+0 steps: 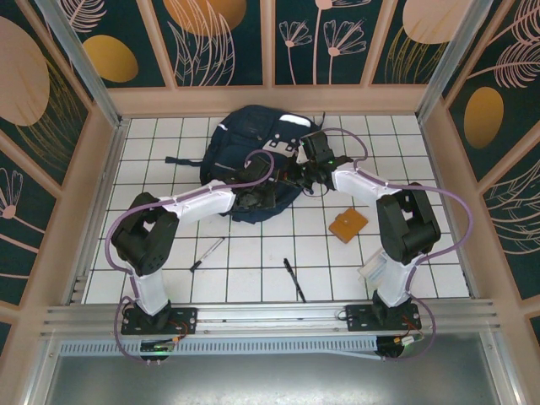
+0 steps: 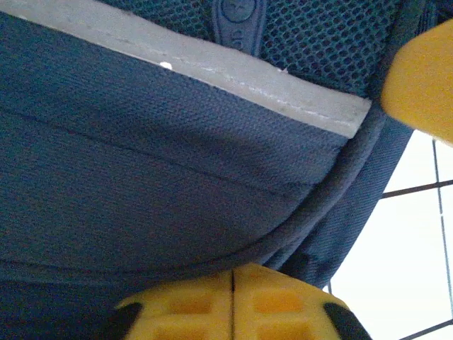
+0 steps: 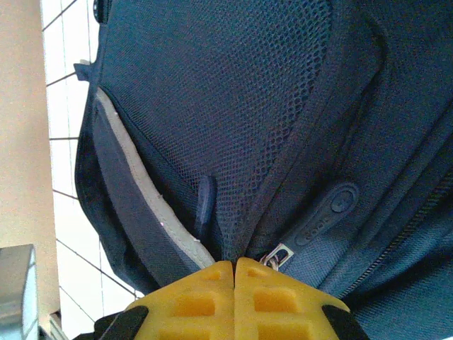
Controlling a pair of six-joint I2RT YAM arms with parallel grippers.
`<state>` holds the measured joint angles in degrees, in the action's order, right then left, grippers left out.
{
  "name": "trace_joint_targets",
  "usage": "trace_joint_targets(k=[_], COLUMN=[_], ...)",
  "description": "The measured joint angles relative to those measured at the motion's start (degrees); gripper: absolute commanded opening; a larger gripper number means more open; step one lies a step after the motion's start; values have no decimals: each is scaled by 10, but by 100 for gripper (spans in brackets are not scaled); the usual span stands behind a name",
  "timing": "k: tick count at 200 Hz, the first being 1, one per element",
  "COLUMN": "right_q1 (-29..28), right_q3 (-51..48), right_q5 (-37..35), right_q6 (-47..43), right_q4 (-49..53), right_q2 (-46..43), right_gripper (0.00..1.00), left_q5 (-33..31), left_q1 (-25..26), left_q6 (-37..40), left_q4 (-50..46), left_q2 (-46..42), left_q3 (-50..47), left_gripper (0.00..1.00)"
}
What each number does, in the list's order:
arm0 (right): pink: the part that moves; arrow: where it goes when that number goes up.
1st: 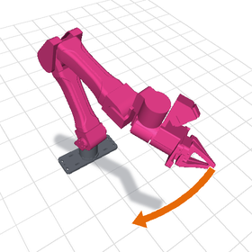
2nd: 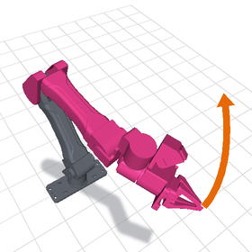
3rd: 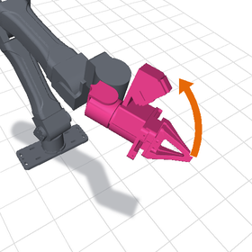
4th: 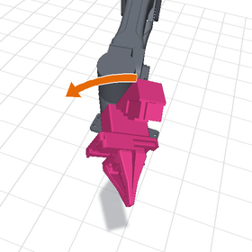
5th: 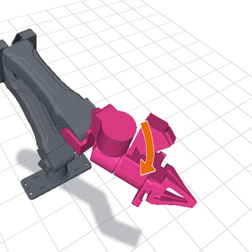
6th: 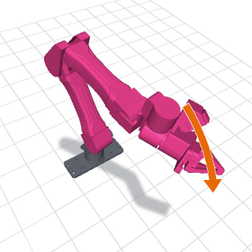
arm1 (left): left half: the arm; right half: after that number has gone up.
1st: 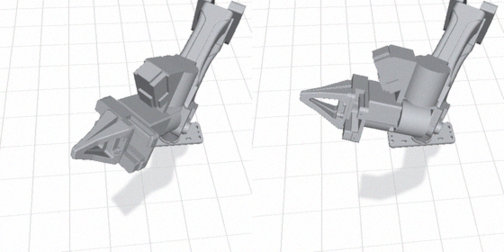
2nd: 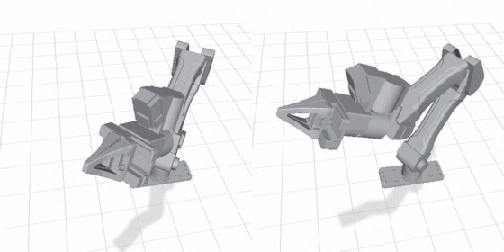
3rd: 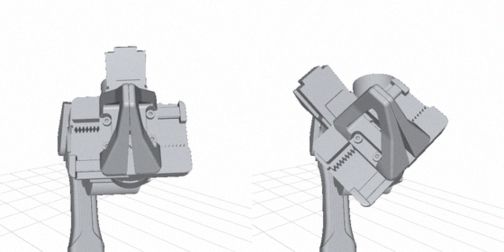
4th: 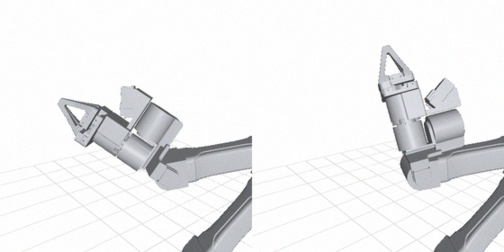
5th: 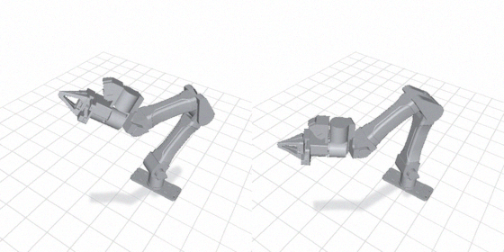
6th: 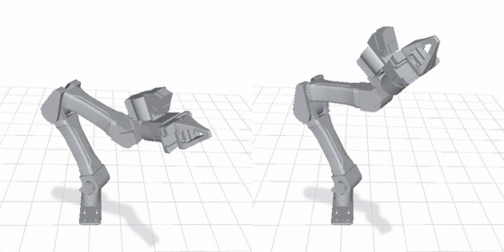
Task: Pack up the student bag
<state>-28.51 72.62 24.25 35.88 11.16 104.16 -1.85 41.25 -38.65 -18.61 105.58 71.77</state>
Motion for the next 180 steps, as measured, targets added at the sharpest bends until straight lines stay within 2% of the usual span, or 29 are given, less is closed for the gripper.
trace_joint_targets(k=[51,106,139,160,180], right_q1=[9,78,79,66,39], right_q3=[3,-4,-50,-83,-104], right_q5=[-23,-22,19,52,80], right_q6=[-43,-106,-205,-322,-483], right_q4=[11,-9,-25,-23,-25], right_q2=[-9,-10,-52,-115,-165], right_gripper=[0,0,36,41,48], left_q5=[0,14,40,50,55], left_q1=[0,-3,-4,-4,-4], left_q6=[54,125,136,143,152], left_q4=[7,48,65,66,66], left_q2=[-74,-172,-178,-178,-178], left_q3=[-24,-92,-100,-93,-81], left_gripper=[0,0,0,0,0])
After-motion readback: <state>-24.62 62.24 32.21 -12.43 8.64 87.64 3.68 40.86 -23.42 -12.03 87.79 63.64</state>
